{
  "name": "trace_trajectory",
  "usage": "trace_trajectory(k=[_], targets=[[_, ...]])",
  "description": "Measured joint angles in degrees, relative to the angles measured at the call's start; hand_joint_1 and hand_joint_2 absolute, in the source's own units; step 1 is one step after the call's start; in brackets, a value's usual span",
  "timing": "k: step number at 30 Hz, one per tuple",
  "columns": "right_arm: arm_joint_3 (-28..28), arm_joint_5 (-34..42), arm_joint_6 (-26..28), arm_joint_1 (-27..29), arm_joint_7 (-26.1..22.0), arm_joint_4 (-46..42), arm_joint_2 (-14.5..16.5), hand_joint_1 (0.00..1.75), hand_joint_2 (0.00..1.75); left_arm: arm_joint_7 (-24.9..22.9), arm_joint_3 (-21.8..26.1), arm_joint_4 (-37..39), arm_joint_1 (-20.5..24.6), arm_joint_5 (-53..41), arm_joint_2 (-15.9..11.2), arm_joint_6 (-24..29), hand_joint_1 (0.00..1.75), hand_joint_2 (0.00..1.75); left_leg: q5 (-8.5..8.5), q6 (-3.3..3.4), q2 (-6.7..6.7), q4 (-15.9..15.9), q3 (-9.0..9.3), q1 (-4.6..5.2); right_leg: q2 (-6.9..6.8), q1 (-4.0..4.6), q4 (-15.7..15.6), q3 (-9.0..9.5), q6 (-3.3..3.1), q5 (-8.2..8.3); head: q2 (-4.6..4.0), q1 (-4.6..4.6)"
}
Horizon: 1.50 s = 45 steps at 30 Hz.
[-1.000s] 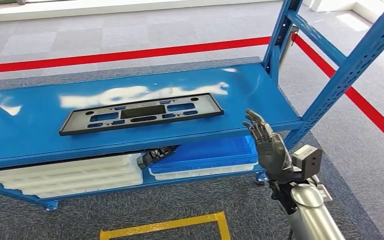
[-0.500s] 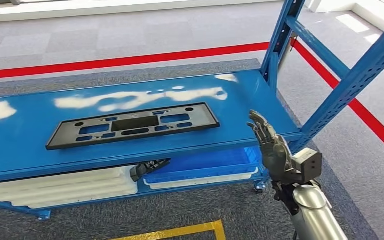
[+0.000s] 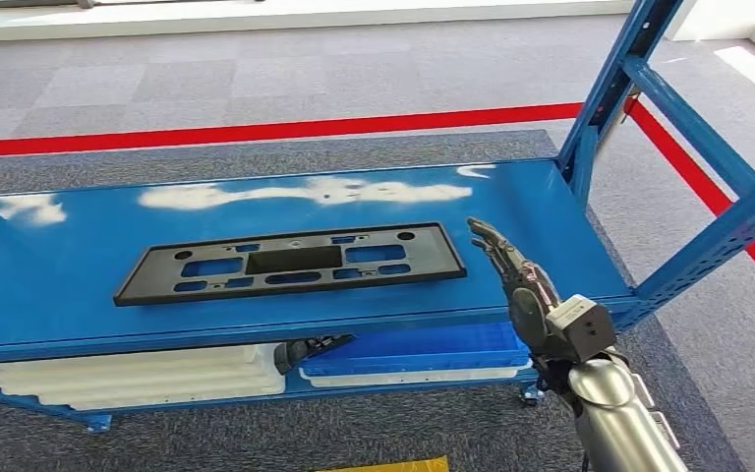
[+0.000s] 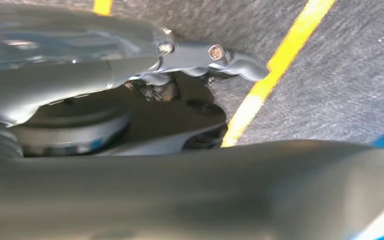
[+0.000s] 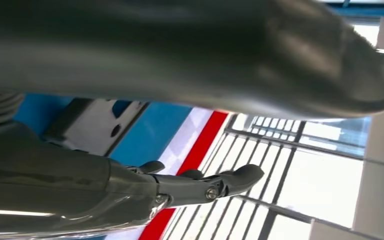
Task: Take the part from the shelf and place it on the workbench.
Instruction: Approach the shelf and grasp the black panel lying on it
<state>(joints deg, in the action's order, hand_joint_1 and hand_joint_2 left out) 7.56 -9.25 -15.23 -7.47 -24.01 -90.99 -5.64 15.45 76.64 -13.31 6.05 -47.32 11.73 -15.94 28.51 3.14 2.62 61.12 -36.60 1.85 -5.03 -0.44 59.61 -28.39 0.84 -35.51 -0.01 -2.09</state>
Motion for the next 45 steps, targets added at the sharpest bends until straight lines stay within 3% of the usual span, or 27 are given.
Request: trace_trajectory(k=[2,3,4,6,7,8,10,11,13,17,18,20,22,23,24,25,26,27,29,30,37,41,45], targets=[[0.20,-0.57,0.50,-0.26,-0.09,-0.24,-0.14,0.00,0.00,0.08,-0.01,0.00,-0.06,-0.02,0.02,0.06,0.00,0.00,-0.25,0.05,-0.81,-1.24,1.20,-0.59,1.28,0.04,0.98,0.32,0.40,-1.15,-0.01,0.05],[0.26,-0.86,0.80,-0.33,-0.10,-0.33,-0.21,0.00,0.00,0.11,-0.01,0.00,0.03,-0.05,0.05,0.09,0.00,0.00,-0.29,0.10,-1.11,-1.75,1.82,-0.90,2.53,0.00,3.09,-0.56,0.57,-2.29,-0.01,0.09],[0.29,-1.11,1.06,-0.32,-0.09,-0.34,-0.29,0.00,0.00,0.15,-0.02,0.00,0.14,-0.09,0.09,0.13,0.00,0.00,-0.12,0.20,-1.44,-1.90,2.18,-0.96,3.76,-0.05,6.29,-2.32,0.74,-3.60,-0.01,0.13],[0.36,-1.64,1.46,-0.02,0.02,-0.33,-0.38,0.00,0.00,0.13,-0.04,0.00,0.23,-0.16,0.19,0.24,0.00,0.00,0.38,0.24,-2.09,-1.91,2.64,-1.09,4.63,-0.19,12.81,-6.80,1.14,-5.24,-0.01,0.15],[0.40,-1.85,1.56,0.16,0.05,-0.33,-0.42,0.00,0.00,0.12,-0.04,0.00,0.19,-0.17,0.21,0.31,0.00,0.00,0.69,0.15,-2.37,-1.89,2.94,-1.15,4.67,-0.27,13.99,-8.25,1.35,-4.54,-0.01,0.15],[0.46,-2.07,1.68,0.27,0.10,-0.34,-0.44,0.00,0.00,0.11,-0.05,0.00,0.15,-0.17,0.23,0.37,0.00,0.00,1.04,-0.01,-2.60,-1.87,3.36,-1.23,4.67,-0.37,13.04,-8.65,1.56,-2.61,-0.01,0.15],[0.54,-2.43,1.91,0.37,0.30,-0.33,-0.49,0.00,0.00,0.10,-0.05,0.00,0.10,-0.19,0.25,0.44,0.00,0.00,1.87,-0.52,-2.96,-1.77,4.36,-1.40,4.71,-0.61,6.89,-7.08,1.88,2.53,0.00,0.14],[0.59,-2.68,2.04,0.38,0.51,-0.32,-0.50,0.00,0.00,0.09,-0.05,0.00,0.13,-0.19,0.26,0.45,0.00,0.00,2.27,-0.87,-3.10,-1.57,4.67,-1.38,4.78,-0.65,3.98,-6.04,1.91,4.20,0.01,0.13],[0.71,-3.25,2.28,0.44,1.15,-0.33,-0.52,0.00,0.00,0.07,-0.05,0.00,0.19,-0.19,0.25,0.49,0.00,0.00,2.70,-1.41,-3.28,-1.31,4.73,-1.27,4.98,-0.51,1.44,-5.12,1.32,4.68,0.01,0.11],[0.94,-3.94,2.58,0.32,2.10,-0.46,-0.52,0.00,1.75,0.12,-0.05,0.00,0.22,-0.17,0.23,0.50,0.00,0.00,3.85,-2.18,-3.23,-0.08,4.14,-1.28,4.90,-0.70,0.88,-4.88,-0.09,4.35,-0.01,0.07],[1.05,-4.15,2.62,0.28,2.24,-0.56,-0.51,0.00,1.75,0.14,-0.05,0.00,0.25,-0.17,0.23,0.49,0.00,0.00,5.11,-2.55,-3.19,2.02,3.17,-1.40,4.78,-0.85,0.83,-4.79,-0.36,4.29,-0.01,0.07],[1.36,-4.67,2.85,0.28,2.36,-0.76,-0.50,0.00,1.75,0.16,-0.05,0.00,0.22,-0.17,0.23,0.48,0.00,0.00,8.34,-3.17,-3.11,9.21,-0.45,-1.77,4.54,-0.89,0.83,-4.73,-0.72,4.12,0.00,0.06],[1.69,-5.00,3.15,0.36,2.41,-0.94,-0.50,0.00,1.75,0.20,-0.05,0.00,0.09,-0.19,0.23,0.47,0.00,0.00,9.48,-3.40,-3.10,14.58,-3.56,-2.01,4.42,-0.88,0.84,-4.63,-0.82,3.99,0.01,0.06],[1.88,-5.14,3.31,0.40,2.37,-1.09,-0.50,0.00,1.75,0.22,-0.05,0.00,0.05,-0.19,0.23,0.47,0.00,0.00,8.40,-3.37,-3.10,14.27,-3.72,-2.05,4.42,-0.89,0.84,-4.49,-0.84,3.88,0.00,0.06],[2.08,-5.26,3.46,0.44,2.30,-1.34,-0.50,0.00,1.75,0.26,-0.05,0.00,0.03,-0.20,0.23,0.48,0.00,0.00,6.36,-3.24,-3.09,11.77,-2.81,-2.05,4.43,-0.89,0.84,-4.27,-0.82,3.74,0.00,0.06],[2.26,-5.36,3.60,0.45,2.23,-1.66,-0.50,0.00,1.75,0.28,-0.05,0.00,0.02,-0.20,0.23,0.49,0.00,0.00,3.97,-3.31,-3.09,7.85,-1.19,-2.12,4.43,-0.86,0.84,-4.00,-0.82,3.54,0.00,0.06],[2.40,-5.42,3.72,0.44,2.19,-1.97,-0.51,0.00,1.75,0.30,-0.05,0.05,0.03,-0.21,0.30,0.50,0.00,0.00,2.37,-3.82,-3.09,4.06,0.53,-2.20,4.50,-0.69,0.90,-3.78,-0.83,3.29,0.00,0.01],[2.49,-5.39,3.77,0.44,2.21,-2.27,-0.51,0.00,1.31,0.33,-0.05,0.10,0.06,-0.21,0.37,0.52,0.00,0.00,1.49,-4.19,-3.08,1.23,1.83,-2.32,4.57,-0.46,0.96,-3.65,-0.84,3.07,0.01,-0.01],[2.62,-5.29,3.77,0.47,2.29,-2.76,-0.54,0.00,0.44,0.37,-0.05,0.20,0.04,-0.20,0.50,0.56,0.00,0.00,1.72,-4.74,-3.09,-0.63,2.75,-2.42,4.72,-0.04,1.00,-3.59,-0.88,2.85,0.00,-0.01],[2.73,-5.30,3.75,0.50,2.32,-3.00,-0.55,0.00,0.00,0.39,-0.05,0.21,0.03,-0.20,0.49,0.59,0.00,0.00,1.76,-4.45,-3.08,-0.69,2.75,-2.37,4.72,-0.02,0.90,-3.55,-0.84,2.87,-0.01,0.04],[4.55,-9.68,5.22,0.35,2.59,-3.67,-1.18,0.00,0.00,0.42,-0.07,0.22,-0.01,-0.20,0.43,0.86,0.00,0.00,1.93,-3.74,-3.09,-0.68,2.77,-1.90,4.70,-0.38,0.42,-3.28,-0.34,3.01,-0.01,0.08],[6.73,-14.86,7.59,-0.62,4.16,-3.45,-1.20,0.00,1.75,0.45,-0.07,0.22,0.01,-0.26,0.39,1.05,0.00,0.00,1.94,-3.72,-3.09,-0.66,2.78,-1.83,4.69,-0.45,0.40,-3.29,-0.28,3.02,-0.01,0.08],[10.25,-21.71,10.13,-2.60,7.33,-2.37,-0.90,0.00,1.75,0.48,-0.07,0.22,0.02,-0.27,0.38,1.23,0.00,0.00,1.94,-3.71,-3.09,-0.67,2.81,-1.89,4.69,-0.45,0.40,-3.29,-0.28,3.02,-0.01,0.08]])
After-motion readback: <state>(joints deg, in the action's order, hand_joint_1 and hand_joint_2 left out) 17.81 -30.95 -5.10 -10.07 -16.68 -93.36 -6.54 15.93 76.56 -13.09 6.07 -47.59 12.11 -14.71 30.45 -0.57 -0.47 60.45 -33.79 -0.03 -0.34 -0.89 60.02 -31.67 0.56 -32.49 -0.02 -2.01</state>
